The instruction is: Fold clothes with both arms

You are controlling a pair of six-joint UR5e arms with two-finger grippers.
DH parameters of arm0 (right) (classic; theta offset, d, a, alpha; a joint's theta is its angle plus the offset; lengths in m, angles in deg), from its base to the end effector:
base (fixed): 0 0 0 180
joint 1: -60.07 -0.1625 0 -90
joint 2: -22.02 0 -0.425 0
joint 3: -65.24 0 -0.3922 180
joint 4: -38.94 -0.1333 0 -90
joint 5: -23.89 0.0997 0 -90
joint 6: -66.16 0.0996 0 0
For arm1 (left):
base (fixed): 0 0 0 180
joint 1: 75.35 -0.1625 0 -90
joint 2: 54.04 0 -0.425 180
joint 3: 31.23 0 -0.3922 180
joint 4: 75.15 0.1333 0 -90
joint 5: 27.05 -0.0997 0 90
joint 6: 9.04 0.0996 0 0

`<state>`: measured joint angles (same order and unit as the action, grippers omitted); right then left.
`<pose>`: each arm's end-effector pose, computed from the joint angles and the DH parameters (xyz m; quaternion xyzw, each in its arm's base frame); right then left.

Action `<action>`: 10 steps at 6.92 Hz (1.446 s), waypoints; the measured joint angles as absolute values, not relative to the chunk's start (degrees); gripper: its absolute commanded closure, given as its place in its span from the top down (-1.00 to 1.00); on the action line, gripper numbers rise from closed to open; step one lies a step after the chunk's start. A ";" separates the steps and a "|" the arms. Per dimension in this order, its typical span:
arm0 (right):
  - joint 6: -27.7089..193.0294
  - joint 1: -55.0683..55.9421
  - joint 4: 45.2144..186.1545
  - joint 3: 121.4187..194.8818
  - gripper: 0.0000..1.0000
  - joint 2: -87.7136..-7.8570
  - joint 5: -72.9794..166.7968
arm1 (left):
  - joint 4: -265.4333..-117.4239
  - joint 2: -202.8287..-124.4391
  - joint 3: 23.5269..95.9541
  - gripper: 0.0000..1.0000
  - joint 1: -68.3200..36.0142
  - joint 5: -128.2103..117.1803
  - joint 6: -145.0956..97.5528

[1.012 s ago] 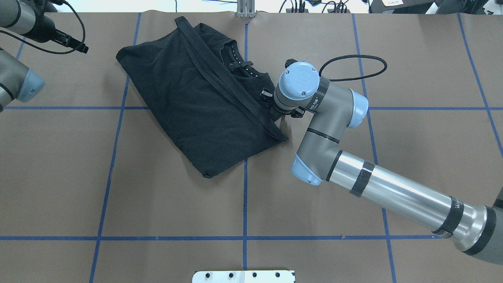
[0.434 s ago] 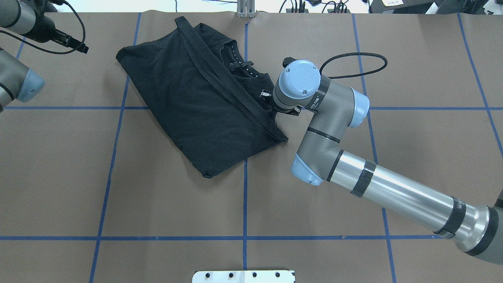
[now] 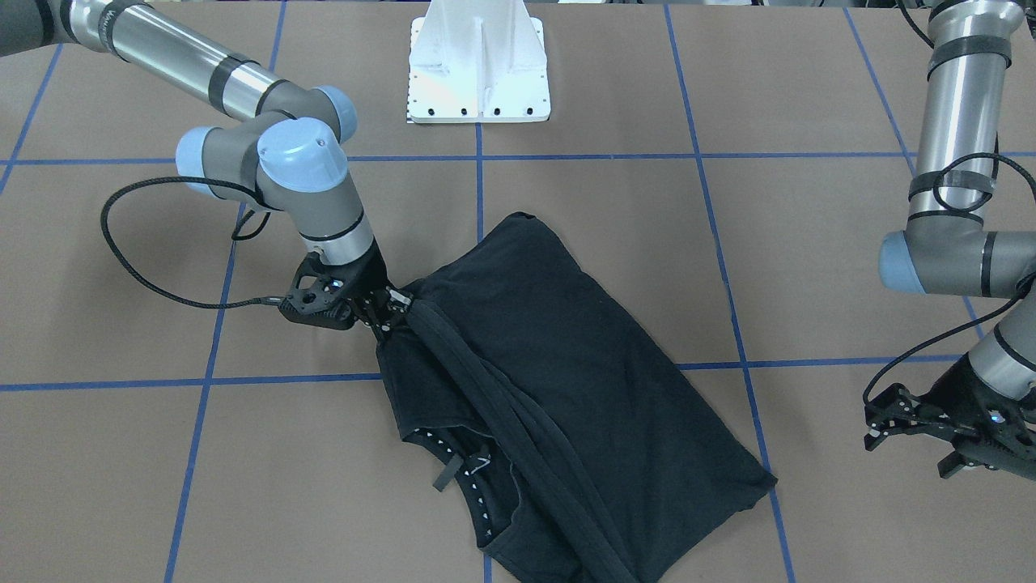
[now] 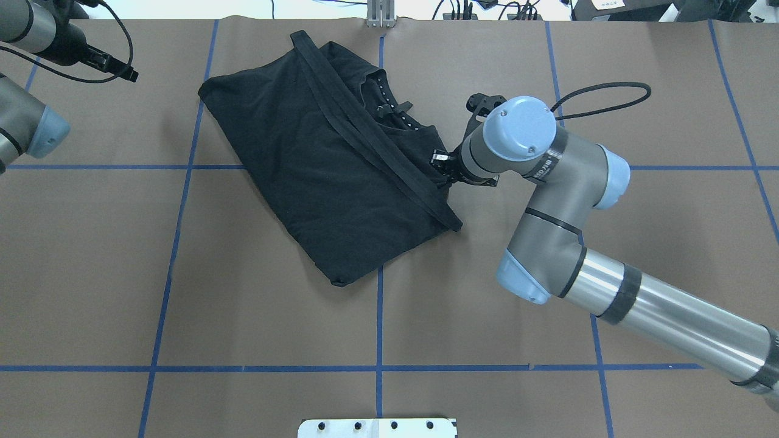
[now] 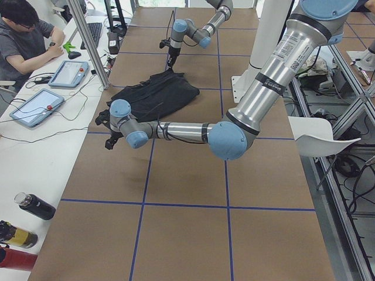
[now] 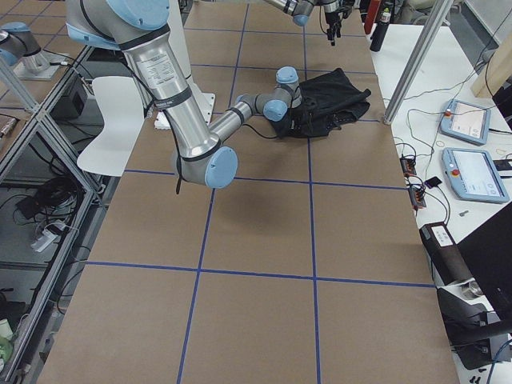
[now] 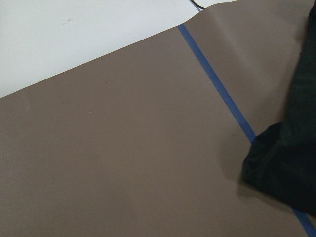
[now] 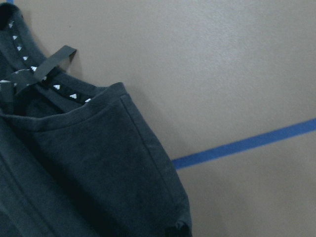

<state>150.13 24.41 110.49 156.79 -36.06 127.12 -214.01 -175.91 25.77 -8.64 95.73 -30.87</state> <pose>-0.4959 -0.4919 0.2883 0.0579 -0.4432 0.1796 0.8763 0.2219 -0.7162 0.5137 0.2594 0.3872 0.1253 0.8758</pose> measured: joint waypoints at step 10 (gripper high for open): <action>159.92 44.62 123.45 177.11 1.00 -43.41 112.85 | -214.11 -175.94 26.59 1.00 -8.73 95.74 -31.36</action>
<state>159.92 44.62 123.45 177.11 -43.41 112.85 -214.11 -175.94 26.59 -8.73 95.74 -31.36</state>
